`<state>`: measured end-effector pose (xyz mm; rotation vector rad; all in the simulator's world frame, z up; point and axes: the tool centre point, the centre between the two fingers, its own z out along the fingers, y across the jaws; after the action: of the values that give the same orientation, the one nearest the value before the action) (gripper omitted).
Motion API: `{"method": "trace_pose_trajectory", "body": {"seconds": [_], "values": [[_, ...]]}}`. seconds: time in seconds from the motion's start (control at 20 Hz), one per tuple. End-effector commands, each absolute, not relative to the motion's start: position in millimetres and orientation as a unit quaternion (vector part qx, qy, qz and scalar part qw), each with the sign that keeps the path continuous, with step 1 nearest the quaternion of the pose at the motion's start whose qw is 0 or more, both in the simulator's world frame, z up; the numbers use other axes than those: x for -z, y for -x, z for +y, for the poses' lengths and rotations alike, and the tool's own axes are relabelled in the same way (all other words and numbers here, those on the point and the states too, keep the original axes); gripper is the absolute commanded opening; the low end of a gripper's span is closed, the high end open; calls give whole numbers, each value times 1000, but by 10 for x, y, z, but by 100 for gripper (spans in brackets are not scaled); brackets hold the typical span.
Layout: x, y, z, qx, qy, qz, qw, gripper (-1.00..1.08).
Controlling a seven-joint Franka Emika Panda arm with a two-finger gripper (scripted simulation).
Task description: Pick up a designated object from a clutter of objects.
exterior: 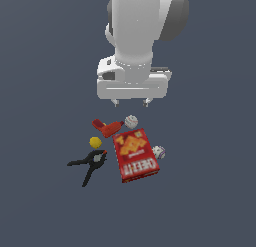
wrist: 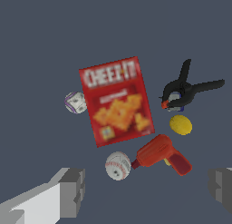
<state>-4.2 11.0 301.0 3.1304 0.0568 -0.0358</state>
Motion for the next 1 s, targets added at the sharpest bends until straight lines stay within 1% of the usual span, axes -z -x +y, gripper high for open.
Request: {"method": "trace_pose_trajectory", "body": {"seconds": [0.0,0.45,0.95], "values": [[-2918,64,115,11,-1000,23,5,100],[-2362,250,139,9,-999,50,4,100],[-1572,711,167,4,-996,94,1,100]]}}
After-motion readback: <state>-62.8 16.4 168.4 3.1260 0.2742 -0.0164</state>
